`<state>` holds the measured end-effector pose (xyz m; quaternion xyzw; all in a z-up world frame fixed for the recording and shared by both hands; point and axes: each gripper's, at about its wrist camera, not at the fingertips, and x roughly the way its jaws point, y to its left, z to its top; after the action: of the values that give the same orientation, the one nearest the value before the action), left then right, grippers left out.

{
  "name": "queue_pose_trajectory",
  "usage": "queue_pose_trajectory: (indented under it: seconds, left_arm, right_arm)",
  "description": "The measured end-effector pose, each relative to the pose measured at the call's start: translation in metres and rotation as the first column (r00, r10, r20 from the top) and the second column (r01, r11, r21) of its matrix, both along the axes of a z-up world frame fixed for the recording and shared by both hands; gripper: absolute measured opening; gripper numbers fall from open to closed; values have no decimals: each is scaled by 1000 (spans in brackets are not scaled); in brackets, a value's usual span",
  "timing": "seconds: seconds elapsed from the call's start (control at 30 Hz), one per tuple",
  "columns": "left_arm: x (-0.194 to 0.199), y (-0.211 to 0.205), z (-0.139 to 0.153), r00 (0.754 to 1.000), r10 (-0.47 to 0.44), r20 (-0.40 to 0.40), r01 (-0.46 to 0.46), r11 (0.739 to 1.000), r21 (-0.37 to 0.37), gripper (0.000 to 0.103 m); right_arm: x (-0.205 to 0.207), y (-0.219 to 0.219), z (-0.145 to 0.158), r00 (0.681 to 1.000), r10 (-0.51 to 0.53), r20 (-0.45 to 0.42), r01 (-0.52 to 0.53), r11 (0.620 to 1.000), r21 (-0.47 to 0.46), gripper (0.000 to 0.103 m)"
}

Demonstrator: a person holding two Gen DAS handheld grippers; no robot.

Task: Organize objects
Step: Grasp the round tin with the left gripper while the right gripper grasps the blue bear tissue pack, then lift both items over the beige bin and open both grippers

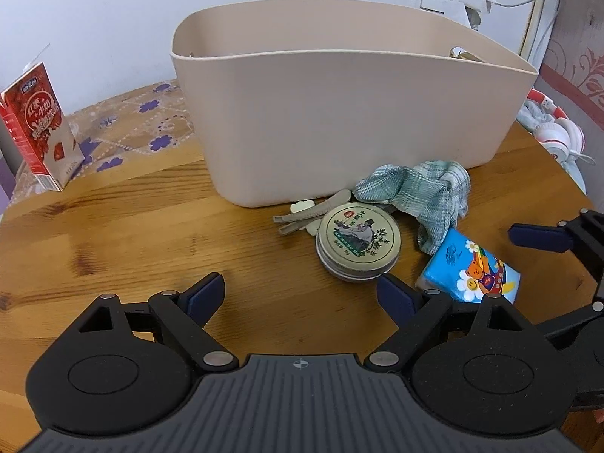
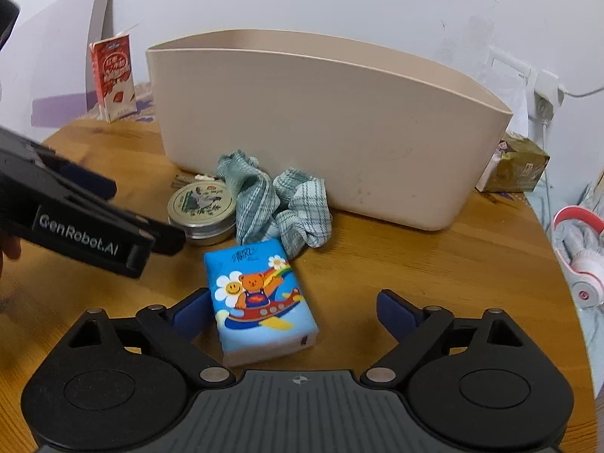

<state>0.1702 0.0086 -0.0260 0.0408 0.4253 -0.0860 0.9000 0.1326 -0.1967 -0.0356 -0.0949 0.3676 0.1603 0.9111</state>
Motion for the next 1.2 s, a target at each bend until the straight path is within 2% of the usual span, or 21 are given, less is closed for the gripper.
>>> queue_pose_trajectory:
  seconds: [0.23, 0.4, 0.5, 0.67, 0.73, 0.77, 1.03, 1.2]
  left_arm:
    - [4, -8, -3, 999, -5, 36, 7, 998, -56, 90]
    - [10, -22, -12, 998, -3, 66, 6, 999, -52, 90]
    - [12, -29, -17, 994, 2, 113, 1, 1000, -28, 89]
    - [12, -31, -19, 985, 54, 162, -51, 998, -23, 73]
    - [10, -28, -17, 983, 59, 171, -56, 998, -19, 57]
    - [9, -26, -17, 983, 61, 171, -58, 998, -23, 55]
    - [-6, -16, -13, 989, 13, 147, -8, 999, -34, 55]
    - [-26, -14, -9, 987, -23, 159, 26, 1000, -15, 55]
  right_arm:
    - [5, -14, 4, 1000, -31, 1, 31, 999, 12, 66]
    - [7, -31, 3, 998, -65, -12, 66, 997, 43, 63]
    - [7, -35, 4, 998, -68, -11, 69, 996, 54, 57]
    - [5, -35, 4, 998, -66, -9, 67, 996, 60, 48]
    - [4, -35, 4, 998, -64, -10, 64, 996, 61, 46]
    - [3, -35, 4, 998, -61, -10, 61, 996, 61, 45]
    - [-8, -38, 7, 999, -51, -18, 52, 995, 83, 44]
    - [-20, -39, 15, 1000, -30, -2, 30, 995, 92, 44]
